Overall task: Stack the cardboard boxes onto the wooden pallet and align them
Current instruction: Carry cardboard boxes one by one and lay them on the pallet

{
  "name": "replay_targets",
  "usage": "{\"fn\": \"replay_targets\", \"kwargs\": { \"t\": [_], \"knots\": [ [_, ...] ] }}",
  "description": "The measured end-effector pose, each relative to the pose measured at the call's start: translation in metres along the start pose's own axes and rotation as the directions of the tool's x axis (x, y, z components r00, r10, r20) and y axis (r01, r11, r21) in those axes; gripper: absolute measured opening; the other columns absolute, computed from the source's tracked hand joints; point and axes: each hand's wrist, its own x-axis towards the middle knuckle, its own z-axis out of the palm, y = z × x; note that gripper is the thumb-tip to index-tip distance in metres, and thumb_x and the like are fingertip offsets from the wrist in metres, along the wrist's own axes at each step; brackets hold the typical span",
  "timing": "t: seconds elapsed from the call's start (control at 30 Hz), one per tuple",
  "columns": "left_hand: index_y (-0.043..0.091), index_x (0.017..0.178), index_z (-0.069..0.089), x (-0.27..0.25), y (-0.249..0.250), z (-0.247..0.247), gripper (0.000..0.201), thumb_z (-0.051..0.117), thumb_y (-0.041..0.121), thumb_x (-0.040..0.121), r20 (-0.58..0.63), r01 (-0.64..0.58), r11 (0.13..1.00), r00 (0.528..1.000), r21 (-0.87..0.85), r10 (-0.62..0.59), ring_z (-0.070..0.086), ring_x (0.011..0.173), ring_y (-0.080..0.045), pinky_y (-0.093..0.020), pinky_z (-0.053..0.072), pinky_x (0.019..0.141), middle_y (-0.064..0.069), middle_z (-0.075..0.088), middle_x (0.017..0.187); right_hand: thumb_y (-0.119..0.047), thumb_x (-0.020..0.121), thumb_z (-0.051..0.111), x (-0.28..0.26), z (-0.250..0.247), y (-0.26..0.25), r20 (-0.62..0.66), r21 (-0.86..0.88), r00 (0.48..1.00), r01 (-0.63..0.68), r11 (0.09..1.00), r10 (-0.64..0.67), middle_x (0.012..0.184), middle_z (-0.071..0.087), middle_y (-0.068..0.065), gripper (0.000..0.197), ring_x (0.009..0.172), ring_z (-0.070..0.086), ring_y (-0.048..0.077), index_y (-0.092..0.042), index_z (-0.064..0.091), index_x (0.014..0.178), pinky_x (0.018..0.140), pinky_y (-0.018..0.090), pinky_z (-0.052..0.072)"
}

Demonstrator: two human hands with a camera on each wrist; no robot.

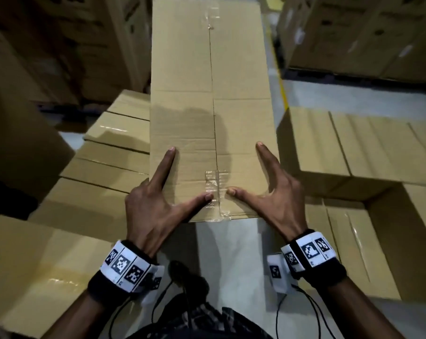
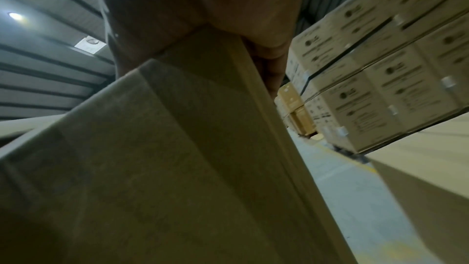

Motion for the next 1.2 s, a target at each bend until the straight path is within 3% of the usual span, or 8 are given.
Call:
{"fn": "replay_targets", "kwargs": {
  "t": [0.1, 0.2, 0.33, 0.57, 0.67, 0.83, 1.0, 1.2],
  "knots": [
    [0.058, 0.157, 0.020, -0.061, 0.043, 0.025, 0.114, 0.068, 0.095, 0.060, 0.082, -0.093, 0.994, 0.992, -0.063, 0.098, 0.070, 0.084, -0.025, -0.036, 0.058, 0.089, -0.010, 0.074, 0.098, -0.087, 0.059, 0.077, -0.075, -0.055, 0.033, -0.083, -0.011, 0.994, -0.068, 0.998, 0.067, 0.154, 0.048, -0.017, 0.115, 0.131, 0.051, 0.003, -0.057, 0.024, 0.156, 0.111, 0.039, 0.050],
    [0.056, 0.158, 0.022, -0.122, 0.084, 0.041, 0.113, 0.073, 0.089, 0.062, 0.148, -0.163, 0.980, 0.973, -0.111, 0.179, 0.070, 0.088, -0.023, -0.032, 0.056, 0.089, -0.013, 0.075, 0.109, -0.083, 0.060, 0.081, -0.149, -0.107, 0.054, -0.158, -0.030, 0.978, -0.144, 0.989, 0.138, 0.153, 0.048, -0.018, 0.114, 0.129, 0.057, 0.007, -0.053, 0.028, 0.157, 0.110, 0.039, 0.050],
    [0.054, 0.158, 0.025, -0.196, 0.136, 0.061, 0.111, 0.073, 0.087, 0.064, 0.242, -0.253, 0.961, 0.931, -0.109, 0.272, 0.067, 0.075, -0.024, -0.037, 0.058, 0.076, -0.012, 0.072, 0.086, -0.081, 0.060, 0.081, -0.241, -0.170, 0.078, -0.247, -0.069, 0.941, -0.253, 0.965, 0.230, 0.153, 0.050, -0.016, 0.115, 0.127, 0.057, 0.007, -0.048, 0.031, 0.158, 0.108, 0.041, 0.050],
    [0.049, 0.159, 0.028, -0.280, 0.207, 0.119, 0.112, 0.069, 0.091, 0.064, 0.361, -0.371, 0.906, 0.832, -0.202, 0.421, 0.072, 0.085, -0.025, -0.033, 0.055, 0.078, -0.010, 0.076, 0.097, -0.086, 0.061, 0.077, -0.346, -0.254, 0.132, -0.315, -0.081, 0.868, -0.426, 0.901, 0.383, 0.156, 0.048, -0.014, 0.114, 0.138, 0.052, 0.014, -0.056, 0.023, 0.157, 0.112, 0.043, 0.048],
    [0.051, 0.159, 0.026, -0.300, 0.234, 0.143, 0.110, 0.072, 0.086, 0.065, 0.419, -0.372, 0.900, 0.797, -0.228, 0.436, 0.073, 0.093, -0.027, -0.032, 0.054, 0.083, -0.009, 0.077, 0.107, -0.092, 0.059, 0.072, -0.368, -0.285, 0.154, -0.324, -0.105, 0.843, -0.482, 0.870, 0.428, 0.151, 0.055, -0.010, 0.115, 0.135, 0.055, 0.016, -0.057, 0.022, 0.157, 0.111, 0.044, 0.048],
    [0.049, 0.159, 0.026, -0.315, 0.285, 0.195, 0.108, 0.071, 0.083, 0.067, 0.463, -0.382, 0.893, 0.764, -0.236, 0.449, 0.073, 0.094, -0.023, -0.023, 0.045, 0.077, -0.004, 0.078, 0.106, -0.097, 0.051, 0.069, -0.374, -0.336, 0.206, -0.302, -0.138, 0.828, -0.529, 0.838, 0.473, 0.153, 0.052, -0.011, 0.123, 0.134, 0.057, 0.020, -0.056, 0.021, 0.157, 0.111, 0.047, 0.048],
    [0.058, 0.157, 0.018, -0.312, 0.339, 0.251, 0.108, 0.065, 0.090, 0.066, 0.523, -0.364, 0.902, 0.735, -0.232, 0.432, 0.073, 0.102, -0.029, -0.034, 0.056, 0.091, -0.009, 0.075, 0.120, -0.093, 0.051, 0.073, -0.364, -0.388, 0.261, -0.297, -0.125, 0.803, -0.569, 0.813, 0.516, 0.155, 0.051, -0.010, 0.124, 0.137, 0.053, 0.020, -0.057, 0.020, 0.157, 0.113, 0.048, 0.047],
    [0.056, 0.157, 0.022, -0.311, 0.385, 0.310, 0.106, 0.065, 0.089, 0.067, 0.529, -0.341, 0.915, 0.746, -0.217, 0.404, 0.072, 0.091, -0.032, -0.033, 0.056, 0.086, -0.014, 0.075, 0.106, -0.092, 0.052, 0.074, -0.345, -0.426, 0.329, -0.256, -0.124, 0.806, -0.576, 0.808, 0.535, 0.151, 0.056, -0.004, 0.122, 0.135, 0.056, 0.023, -0.059, 0.019, 0.156, 0.112, 0.046, 0.048]
  ]
}}
